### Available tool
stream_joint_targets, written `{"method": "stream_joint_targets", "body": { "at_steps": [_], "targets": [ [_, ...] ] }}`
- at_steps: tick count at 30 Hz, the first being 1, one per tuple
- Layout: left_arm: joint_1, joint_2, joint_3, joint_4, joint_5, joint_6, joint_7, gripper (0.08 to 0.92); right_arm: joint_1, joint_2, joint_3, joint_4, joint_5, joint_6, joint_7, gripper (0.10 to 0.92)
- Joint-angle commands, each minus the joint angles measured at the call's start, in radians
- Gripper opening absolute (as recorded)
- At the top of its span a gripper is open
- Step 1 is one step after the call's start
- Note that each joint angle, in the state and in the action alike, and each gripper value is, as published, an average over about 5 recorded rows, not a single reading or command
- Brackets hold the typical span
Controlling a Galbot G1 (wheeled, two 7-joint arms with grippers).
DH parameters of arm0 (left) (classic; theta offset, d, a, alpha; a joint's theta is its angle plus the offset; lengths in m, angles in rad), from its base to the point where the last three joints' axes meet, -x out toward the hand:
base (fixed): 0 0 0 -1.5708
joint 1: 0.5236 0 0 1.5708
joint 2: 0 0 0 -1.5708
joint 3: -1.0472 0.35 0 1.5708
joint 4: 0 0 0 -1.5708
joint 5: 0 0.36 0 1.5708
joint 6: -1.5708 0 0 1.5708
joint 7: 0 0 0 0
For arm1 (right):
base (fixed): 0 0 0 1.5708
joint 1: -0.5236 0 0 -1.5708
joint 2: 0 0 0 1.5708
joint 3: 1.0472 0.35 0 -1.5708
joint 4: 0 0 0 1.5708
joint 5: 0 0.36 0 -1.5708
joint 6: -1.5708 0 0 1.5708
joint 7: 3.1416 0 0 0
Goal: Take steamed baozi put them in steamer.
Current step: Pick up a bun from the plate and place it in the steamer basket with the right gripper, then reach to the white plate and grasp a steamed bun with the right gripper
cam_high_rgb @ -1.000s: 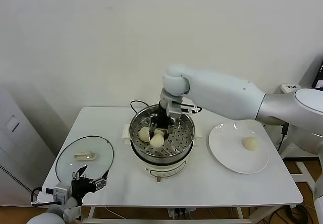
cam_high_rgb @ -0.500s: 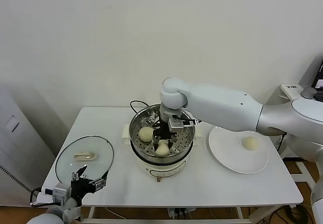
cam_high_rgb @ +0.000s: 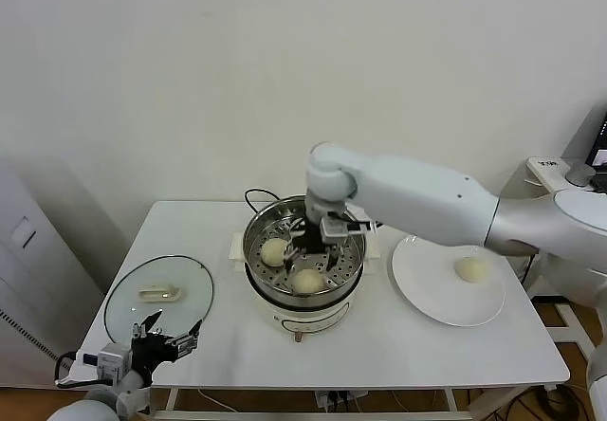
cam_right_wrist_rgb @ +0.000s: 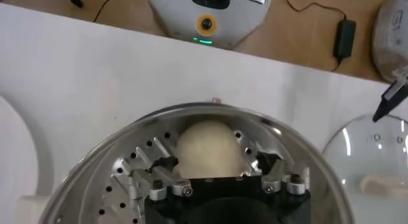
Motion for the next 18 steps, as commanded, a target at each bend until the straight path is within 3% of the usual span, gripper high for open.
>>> {"method": "stream_joint_targets", "body": {
  "at_steps": [1, 10, 18],
  "targets": [
    [-0.003, 0.0, -0.001, -0.004, -0.001, 0.001, 0.0, 0.823, 0.107, -0.071, 0.036, -0.226, 0.158, -0.179, -0.038, 0.823],
    [-0.004, 0.002, -0.001, -0.007, -0.007, 0.001, 0.0, 0.823, 0.15, -0.21, -0.033, -0.479, 0.181, -0.34, -0.089, 0.823],
    [-0.005, 0.008, -0.003, -0.005, -0.014, 0.001, 0.001, 0.823, 0.092, -0.294, -0.066, -0.582, 0.219, -0.394, -0.088, 0.823]
  ]
}}
